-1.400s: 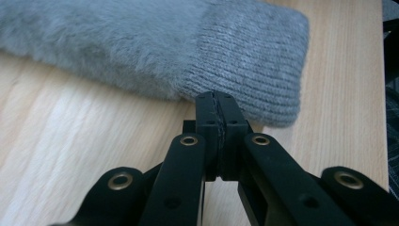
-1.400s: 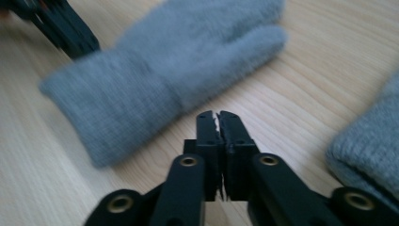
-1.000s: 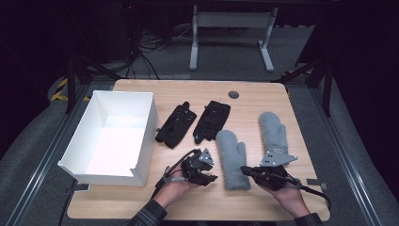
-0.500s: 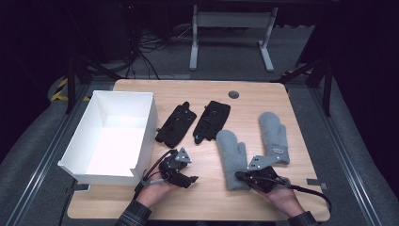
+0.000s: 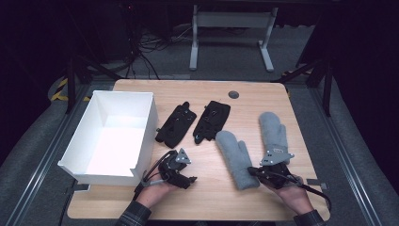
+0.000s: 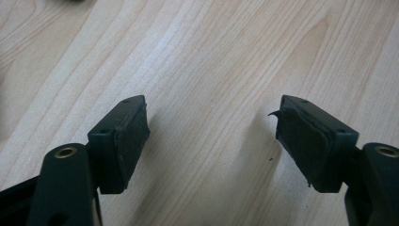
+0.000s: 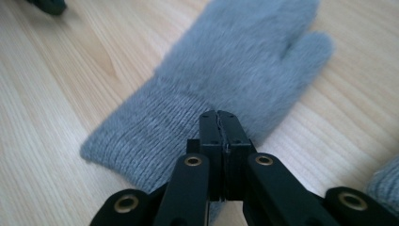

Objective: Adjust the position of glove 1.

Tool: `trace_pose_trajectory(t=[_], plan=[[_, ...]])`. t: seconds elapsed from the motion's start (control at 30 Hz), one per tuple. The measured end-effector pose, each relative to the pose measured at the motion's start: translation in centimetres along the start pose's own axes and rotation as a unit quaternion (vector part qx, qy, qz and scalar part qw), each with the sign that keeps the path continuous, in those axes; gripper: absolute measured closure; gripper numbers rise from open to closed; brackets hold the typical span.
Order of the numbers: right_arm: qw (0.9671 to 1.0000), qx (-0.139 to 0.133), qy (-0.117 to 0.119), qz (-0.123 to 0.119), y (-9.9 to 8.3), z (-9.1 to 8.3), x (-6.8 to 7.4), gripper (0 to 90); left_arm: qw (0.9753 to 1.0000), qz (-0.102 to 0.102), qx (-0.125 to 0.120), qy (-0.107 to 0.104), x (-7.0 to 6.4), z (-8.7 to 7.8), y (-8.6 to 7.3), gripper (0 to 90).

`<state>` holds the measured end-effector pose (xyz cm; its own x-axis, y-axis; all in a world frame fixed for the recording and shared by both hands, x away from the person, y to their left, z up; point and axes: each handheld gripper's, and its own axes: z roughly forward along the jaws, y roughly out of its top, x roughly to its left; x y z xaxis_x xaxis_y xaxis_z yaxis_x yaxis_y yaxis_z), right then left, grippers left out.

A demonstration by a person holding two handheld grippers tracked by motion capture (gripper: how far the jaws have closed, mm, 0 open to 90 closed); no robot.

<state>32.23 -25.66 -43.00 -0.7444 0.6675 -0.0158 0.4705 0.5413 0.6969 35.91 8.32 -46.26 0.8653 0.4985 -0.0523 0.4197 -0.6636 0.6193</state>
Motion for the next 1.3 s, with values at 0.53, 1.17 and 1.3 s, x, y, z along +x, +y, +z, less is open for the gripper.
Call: trace_pose_trajectory(t=[0.53,1.17,1.3], plan=[[0.9977,0.040,0.042,-0.035,1.5,2.9,3.4,89.9,0.9994,0.016,-0.028,0.009,0.4,0.9,-0.6,4.9],[0.9967,0.031,0.060,0.045,-0.3,-0.1,-0.6,63.5,0.9989,0.014,-0.044,0.008,0.3,1.3,-0.8,0.2],[0.9991,-0.006,0.020,0.038,0.3,-1.1,-1.0,57.5,0.9989,0.012,-0.043,0.010,0.3,1.3,-0.9,0.1]])
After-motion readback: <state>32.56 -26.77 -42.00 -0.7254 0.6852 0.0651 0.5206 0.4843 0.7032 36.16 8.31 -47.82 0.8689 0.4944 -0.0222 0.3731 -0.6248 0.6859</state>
